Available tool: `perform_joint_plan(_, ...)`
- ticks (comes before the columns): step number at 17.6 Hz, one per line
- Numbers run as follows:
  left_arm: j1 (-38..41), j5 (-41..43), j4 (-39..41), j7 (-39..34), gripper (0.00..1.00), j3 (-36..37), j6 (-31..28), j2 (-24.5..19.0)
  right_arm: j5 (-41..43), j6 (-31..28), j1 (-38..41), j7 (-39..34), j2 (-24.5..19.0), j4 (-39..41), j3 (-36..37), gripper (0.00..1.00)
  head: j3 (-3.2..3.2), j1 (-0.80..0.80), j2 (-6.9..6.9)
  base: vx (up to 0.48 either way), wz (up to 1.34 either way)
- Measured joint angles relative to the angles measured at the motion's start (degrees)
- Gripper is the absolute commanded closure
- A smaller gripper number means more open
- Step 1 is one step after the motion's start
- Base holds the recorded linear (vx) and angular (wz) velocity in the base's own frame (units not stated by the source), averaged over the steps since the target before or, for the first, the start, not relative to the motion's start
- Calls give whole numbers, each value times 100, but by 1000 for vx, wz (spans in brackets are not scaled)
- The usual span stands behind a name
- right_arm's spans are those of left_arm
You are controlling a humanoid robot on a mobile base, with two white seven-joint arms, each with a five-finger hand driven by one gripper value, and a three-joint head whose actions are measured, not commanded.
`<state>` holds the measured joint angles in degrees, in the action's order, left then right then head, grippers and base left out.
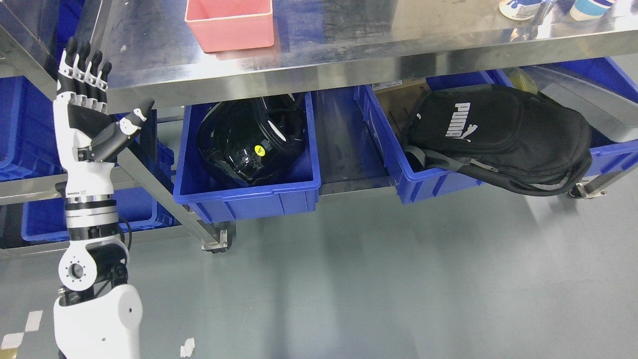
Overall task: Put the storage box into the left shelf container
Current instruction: 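Raise the left hand up toward the pink box on the shelf top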
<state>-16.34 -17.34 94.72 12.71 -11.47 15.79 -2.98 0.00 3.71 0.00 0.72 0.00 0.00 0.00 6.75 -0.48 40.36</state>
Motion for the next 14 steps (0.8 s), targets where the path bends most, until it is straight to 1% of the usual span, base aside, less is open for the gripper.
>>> perform_joint_plan(5,-58,4,-3,-6,0,80,-3,-18,0,0,0,-8,0,0,0,0,0,0,0,0,0)
perform_joint_plan(7,-182,11,-6,162,0,70,-102,-96,0,0,0,-19,0,0,0,0,0,0,0,0,0)
perform_joint_plan(9,-403,40,-28,577,0,21,-484,-243,0,0,0,-21,0,0,0,0,0,0,0,0,0)
perform_joint_plan(10,-616,61,-69,1016,0,-21,-753,-368,0,0,0,-21,0,0,0,0,0,0,0,0,0)
perform_joint_plan(14,-1525,166,-347,2134,0,-25,-1090,-941,0,1,0,-7,0,0,0,0,0,0,0,0,0)
